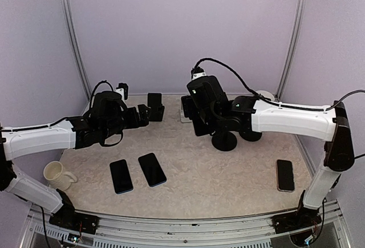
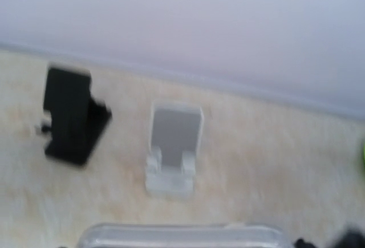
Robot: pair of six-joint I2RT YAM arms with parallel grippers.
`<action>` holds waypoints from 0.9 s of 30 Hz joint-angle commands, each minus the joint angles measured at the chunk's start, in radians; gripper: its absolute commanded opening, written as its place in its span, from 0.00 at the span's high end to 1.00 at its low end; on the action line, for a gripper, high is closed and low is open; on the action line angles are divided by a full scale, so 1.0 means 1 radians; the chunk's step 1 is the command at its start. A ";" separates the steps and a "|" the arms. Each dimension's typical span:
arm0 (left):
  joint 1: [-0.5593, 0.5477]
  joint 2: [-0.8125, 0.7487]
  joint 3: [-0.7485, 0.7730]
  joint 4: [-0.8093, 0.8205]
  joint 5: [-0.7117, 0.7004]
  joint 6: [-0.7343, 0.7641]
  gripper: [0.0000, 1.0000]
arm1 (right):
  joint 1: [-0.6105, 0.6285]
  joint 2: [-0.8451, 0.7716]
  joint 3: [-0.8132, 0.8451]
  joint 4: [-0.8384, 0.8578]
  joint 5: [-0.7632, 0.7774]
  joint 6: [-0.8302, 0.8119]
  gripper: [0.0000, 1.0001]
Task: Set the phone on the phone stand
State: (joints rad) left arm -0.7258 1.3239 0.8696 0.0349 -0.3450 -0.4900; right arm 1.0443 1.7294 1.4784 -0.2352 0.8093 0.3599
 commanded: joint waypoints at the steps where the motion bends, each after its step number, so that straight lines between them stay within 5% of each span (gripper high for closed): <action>1: -0.007 -0.041 -0.018 -0.008 -0.021 -0.002 0.01 | -0.049 0.061 0.093 0.246 0.037 -0.173 0.57; 27: -0.009 -0.084 -0.034 -0.037 -0.039 -0.018 0.01 | -0.263 0.512 0.535 0.418 -0.160 -0.222 0.57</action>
State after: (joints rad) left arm -0.7265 1.2678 0.8455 0.0109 -0.3737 -0.4953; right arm 0.7952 2.1891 1.9236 0.1101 0.6788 0.1425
